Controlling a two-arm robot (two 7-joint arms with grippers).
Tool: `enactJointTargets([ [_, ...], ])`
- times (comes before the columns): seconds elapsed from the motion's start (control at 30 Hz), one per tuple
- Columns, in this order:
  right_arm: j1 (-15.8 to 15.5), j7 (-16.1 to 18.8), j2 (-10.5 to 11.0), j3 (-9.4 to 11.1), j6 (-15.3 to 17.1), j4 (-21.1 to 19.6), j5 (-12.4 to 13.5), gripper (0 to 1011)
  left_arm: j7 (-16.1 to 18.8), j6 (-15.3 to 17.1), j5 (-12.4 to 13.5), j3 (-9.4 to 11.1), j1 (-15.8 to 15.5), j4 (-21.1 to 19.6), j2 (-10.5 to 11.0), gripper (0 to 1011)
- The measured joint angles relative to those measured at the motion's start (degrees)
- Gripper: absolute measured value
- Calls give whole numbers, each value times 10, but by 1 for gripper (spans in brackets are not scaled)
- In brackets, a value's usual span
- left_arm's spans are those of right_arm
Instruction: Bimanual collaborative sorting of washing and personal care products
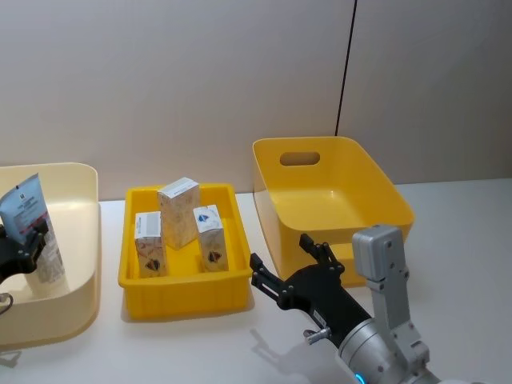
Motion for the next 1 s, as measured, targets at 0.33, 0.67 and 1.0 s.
enactJointTargets([
  [0.33, 0, 0, 0, 0, 0, 0, 0, 1001, -13, -15, -3, -6, 6, -8, 1, 241],
  [0.67, 0, 0, 0, 0, 0, 0, 0, 1001, -45, -44, -22, -22, 15, -34, 7, 236],
  [1.0, 0, 0, 0, 0, 0, 0, 0, 1001, -97, -60, -55, -31, 18, -68, 22, 236],
])
